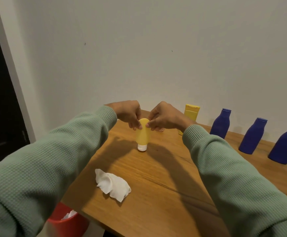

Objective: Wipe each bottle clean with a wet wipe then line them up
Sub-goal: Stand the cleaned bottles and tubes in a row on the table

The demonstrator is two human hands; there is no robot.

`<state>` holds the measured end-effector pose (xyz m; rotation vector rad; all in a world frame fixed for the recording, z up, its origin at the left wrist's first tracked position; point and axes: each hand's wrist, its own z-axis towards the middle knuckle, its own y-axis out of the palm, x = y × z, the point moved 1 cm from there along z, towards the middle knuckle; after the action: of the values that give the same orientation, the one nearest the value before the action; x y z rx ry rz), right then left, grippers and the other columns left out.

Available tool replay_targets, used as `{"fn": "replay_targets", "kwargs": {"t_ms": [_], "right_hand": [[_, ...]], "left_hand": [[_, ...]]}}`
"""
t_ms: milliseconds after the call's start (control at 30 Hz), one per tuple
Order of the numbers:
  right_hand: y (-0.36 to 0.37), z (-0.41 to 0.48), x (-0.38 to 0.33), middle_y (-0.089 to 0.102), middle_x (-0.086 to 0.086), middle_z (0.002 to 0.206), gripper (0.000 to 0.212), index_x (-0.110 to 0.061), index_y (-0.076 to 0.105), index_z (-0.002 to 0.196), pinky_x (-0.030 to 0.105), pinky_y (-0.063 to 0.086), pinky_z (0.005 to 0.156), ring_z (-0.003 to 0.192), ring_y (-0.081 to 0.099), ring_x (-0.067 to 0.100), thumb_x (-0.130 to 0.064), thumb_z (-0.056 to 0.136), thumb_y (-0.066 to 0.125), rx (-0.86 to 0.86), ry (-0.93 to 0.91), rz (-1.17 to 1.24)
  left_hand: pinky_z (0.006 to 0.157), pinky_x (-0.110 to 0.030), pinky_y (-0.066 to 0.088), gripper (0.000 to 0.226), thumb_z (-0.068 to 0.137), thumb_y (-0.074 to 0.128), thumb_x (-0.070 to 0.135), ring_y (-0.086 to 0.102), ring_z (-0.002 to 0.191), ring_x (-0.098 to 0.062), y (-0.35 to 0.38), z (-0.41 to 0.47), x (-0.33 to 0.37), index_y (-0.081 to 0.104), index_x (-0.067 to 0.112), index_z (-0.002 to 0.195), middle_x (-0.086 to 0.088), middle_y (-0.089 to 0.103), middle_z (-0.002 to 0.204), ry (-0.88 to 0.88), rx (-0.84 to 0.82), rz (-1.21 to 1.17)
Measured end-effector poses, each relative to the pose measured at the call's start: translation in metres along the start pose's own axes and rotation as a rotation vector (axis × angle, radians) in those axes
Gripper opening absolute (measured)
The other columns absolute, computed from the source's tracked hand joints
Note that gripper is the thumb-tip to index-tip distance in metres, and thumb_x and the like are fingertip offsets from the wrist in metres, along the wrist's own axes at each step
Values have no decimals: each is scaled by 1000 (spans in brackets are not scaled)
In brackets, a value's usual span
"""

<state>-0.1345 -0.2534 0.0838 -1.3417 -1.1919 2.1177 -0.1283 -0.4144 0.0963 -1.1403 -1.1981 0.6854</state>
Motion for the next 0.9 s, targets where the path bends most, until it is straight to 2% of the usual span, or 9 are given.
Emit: {"fn": "replay_targets", "kwargs": {"t_ms": [67,200,333,467,567,900], "right_hand": [[-2,8,-1,72,8,78,21,-3,71,96,27,59,63,64,70,14,-14,78,75,48,-22,-5],[1,35,4,71,8,85,25,-4,71,100,31,60,67,68,69,15,-17,79,75,185,-16,-15],[9,65,17,69,8,86,23,-8,71,96,39,59,70,73,68,18,-21,78,76,293,11,-35],[14,86,26,68,8,92,24,-10,71,98,37,58,71,79,65,20,-21,78,75,394,39,-40],[17,97,31,68,7,95,23,-10,71,99,37,58,72,81,64,19,-21,79,74,431,52,-44],[23,115,47,67,7,99,27,-8,70,103,37,58,75,83,64,19,-21,79,75,392,110,-31]], "left_hand": [[80,-31,58,27,82,75,20,70,77,-17,-4,5,-4,72,2,102,-7,74,85,9,70,5],[74,-29,55,27,84,74,21,65,74,-16,-10,21,-14,71,3,104,-4,70,83,16,244,2],[76,-32,54,29,84,74,22,64,78,-18,-10,43,-27,71,5,107,-8,70,92,-16,349,-28],[86,-42,55,29,83,74,26,64,86,-22,-6,63,-40,71,9,106,-9,70,98,-55,425,-76],[88,-47,54,29,83,74,29,64,91,-25,-3,76,-47,71,11,106,-10,69,101,-77,453,-104],[88,-47,55,36,85,71,27,64,91,-26,7,101,-55,68,7,115,-12,68,108,-105,407,-125]]}}
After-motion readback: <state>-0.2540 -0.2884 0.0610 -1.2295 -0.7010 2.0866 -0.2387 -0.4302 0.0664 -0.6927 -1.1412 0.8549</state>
